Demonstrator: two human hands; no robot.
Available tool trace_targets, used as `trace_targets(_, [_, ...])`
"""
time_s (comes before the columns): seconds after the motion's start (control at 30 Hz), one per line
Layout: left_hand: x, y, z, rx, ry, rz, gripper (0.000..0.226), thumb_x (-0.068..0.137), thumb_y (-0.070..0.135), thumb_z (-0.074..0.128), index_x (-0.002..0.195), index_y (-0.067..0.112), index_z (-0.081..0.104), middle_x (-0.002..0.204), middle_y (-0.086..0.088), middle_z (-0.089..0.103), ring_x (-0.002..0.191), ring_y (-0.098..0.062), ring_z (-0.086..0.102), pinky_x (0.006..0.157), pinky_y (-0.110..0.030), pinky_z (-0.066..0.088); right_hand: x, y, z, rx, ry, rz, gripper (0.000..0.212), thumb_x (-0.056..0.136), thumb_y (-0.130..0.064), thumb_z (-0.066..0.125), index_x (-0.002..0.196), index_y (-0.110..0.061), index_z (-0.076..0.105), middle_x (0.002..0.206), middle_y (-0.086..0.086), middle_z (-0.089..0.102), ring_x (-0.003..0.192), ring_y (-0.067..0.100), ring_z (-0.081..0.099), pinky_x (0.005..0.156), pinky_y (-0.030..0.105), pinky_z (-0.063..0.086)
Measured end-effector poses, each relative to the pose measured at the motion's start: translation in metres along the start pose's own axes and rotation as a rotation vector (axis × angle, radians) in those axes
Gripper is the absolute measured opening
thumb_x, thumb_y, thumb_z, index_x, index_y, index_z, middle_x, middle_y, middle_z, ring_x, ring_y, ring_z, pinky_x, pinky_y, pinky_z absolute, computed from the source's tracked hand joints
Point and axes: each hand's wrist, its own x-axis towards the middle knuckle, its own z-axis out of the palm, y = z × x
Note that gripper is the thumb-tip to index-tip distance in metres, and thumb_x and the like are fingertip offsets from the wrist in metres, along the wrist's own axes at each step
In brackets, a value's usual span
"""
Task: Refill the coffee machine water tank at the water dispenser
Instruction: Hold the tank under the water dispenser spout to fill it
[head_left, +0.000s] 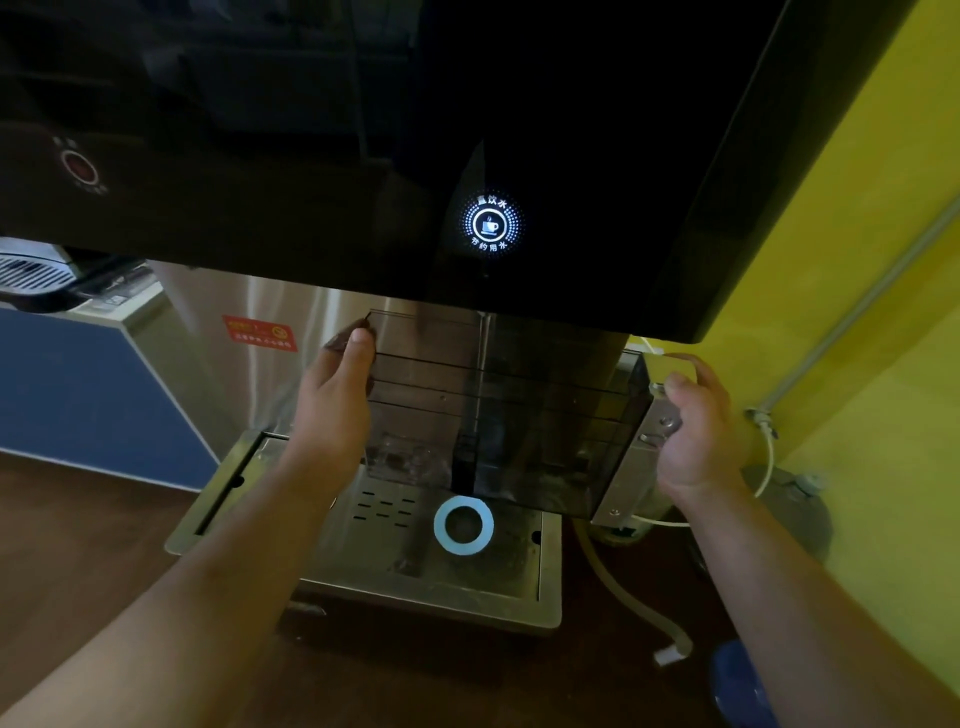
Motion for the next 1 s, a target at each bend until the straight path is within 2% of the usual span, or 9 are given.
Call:
trace_targets(0.07, [-0.001, -0.001, 0.001, -0.022, -0.002, -0.01, 0.036, 0.103, 0.042, 0.041, 0.13, 0.02, 0.053, 0.117, -0.003, 0.061, 0.117, -0.022, 0.057, 0.097, -0.031, 0.044, 0.001, -0.002, 0.0, -0.026, -0.009, -0.011, 0.02, 0.078, -0.022, 0.047, 0.073, -0.029, 0.065, 0.063, -0.01, 0.062, 0.062, 0.018, 0.058, 0.064, 0.028, 0.043])
trace_targets(0.17, [-0.002, -0.001, 0.001, -0.08, 0.016, -0.013, 0.02, 0.104, 0.037, 0.042, 0.109, 0.028, 0.059, 0.109, -0.001, 0.064, 0.109, -0.018, 0.061, 0.085, -0.024, 0.045, 0.001, -0.007, 0.003, -0.014, -0.027, -0.006, 0.023, 0.078, -0.019, 0.045, 0.072, -0.027, 0.065, 0.057, -0.009, 0.061, 0.053, 0.015, 0.058, 0.054, 0.023, 0.044])
trace_targets(0.23, [-0.004, 0.0, 0.002, -0.094, 0.022, -0.012, 0.016, 0.104, 0.035, 0.042, 0.101, 0.032, 0.058, 0.106, 0.0, 0.065, 0.107, -0.016, 0.062, 0.083, -0.024, 0.045, 0.0, -0.009, 0.004, -0.004, -0.049, -0.018, 0.022, 0.079, -0.017, 0.043, 0.071, -0.025, 0.062, 0.055, -0.009, 0.06, 0.05, 0.013, 0.057, 0.05, 0.02, 0.043])
trace_targets(0.37, [-0.005, 0.0, 0.001, -0.088, 0.018, -0.007, 0.016, 0.104, 0.036, 0.042, 0.101, 0.033, 0.057, 0.106, -0.001, 0.065, 0.106, -0.016, 0.062, 0.083, -0.024, 0.046, -0.003, -0.01, 0.005, 0.014, -0.065, -0.027, 0.032, 0.08, -0.014, 0.041, 0.069, -0.029, 0.067, 0.054, -0.012, 0.061, 0.051, 0.006, 0.058, 0.051, 0.017, 0.044])
trace_targets(0.6, [-0.005, -0.001, -0.002, -0.071, -0.004, 0.02, 0.018, 0.105, 0.036, 0.04, 0.101, 0.035, 0.057, 0.108, 0.002, 0.066, 0.108, -0.013, 0.062, 0.09, -0.025, 0.045, -0.002, -0.009, 0.005, -0.076, -0.059, -0.042, 0.027, 0.08, -0.023, 0.043, 0.072, -0.034, 0.066, 0.061, -0.013, 0.062, 0.063, 0.014, 0.059, 0.063, 0.028, 0.043])
trace_targets(0.77, [-0.006, 0.002, -0.003, -0.096, 0.005, 0.031, 0.021, 0.105, 0.032, 0.041, 0.096, 0.031, 0.06, 0.079, 0.01, 0.073, 0.076, 0.002, 0.07, 0.068, -0.013, 0.05, -0.002, -0.014, 0.011, -0.024, -0.077, -0.076, 0.032, 0.079, -0.015, 0.041, 0.067, -0.031, 0.066, 0.057, -0.014, 0.061, 0.056, 0.006, 0.059, 0.055, 0.017, 0.044])
trace_targets(0.83, [-0.005, 0.002, -0.003, -0.099, 0.004, 0.032, 0.02, 0.105, 0.032, 0.041, 0.097, 0.032, 0.059, 0.083, 0.008, 0.073, 0.082, -0.002, 0.07, 0.072, -0.015, 0.05, -0.002, -0.014, 0.011, -0.041, -0.074, -0.087, 0.03, 0.079, -0.017, 0.041, 0.067, -0.031, 0.065, 0.057, -0.014, 0.06, 0.057, 0.007, 0.058, 0.055, 0.018, 0.043])
trace_targets(0.9, [-0.003, 0.001, -0.003, -0.101, 0.002, 0.029, 0.018, 0.105, 0.033, 0.042, 0.098, 0.033, 0.058, 0.096, 0.005, 0.069, 0.097, -0.01, 0.065, 0.083, -0.021, 0.048, -0.001, -0.012, 0.01, -0.032, -0.076, -0.086, 0.027, 0.078, -0.019, 0.043, 0.068, -0.031, 0.065, 0.059, -0.013, 0.061, 0.059, 0.01, 0.058, 0.057, 0.021, 0.044])
trace_targets(1.0, [-0.003, 0.001, -0.003, -0.113, -0.002, 0.027, 0.02, 0.105, 0.031, 0.041, 0.097, 0.032, 0.059, 0.088, 0.007, 0.071, 0.087, -0.004, 0.068, 0.073, -0.015, 0.049, 0.0, -0.009, 0.009, -0.051, -0.053, -0.081, 0.016, 0.074, -0.029, 0.049, 0.07, -0.029, 0.065, 0.063, -0.01, 0.061, 0.064, 0.02, 0.057, 0.063, 0.029, 0.043])
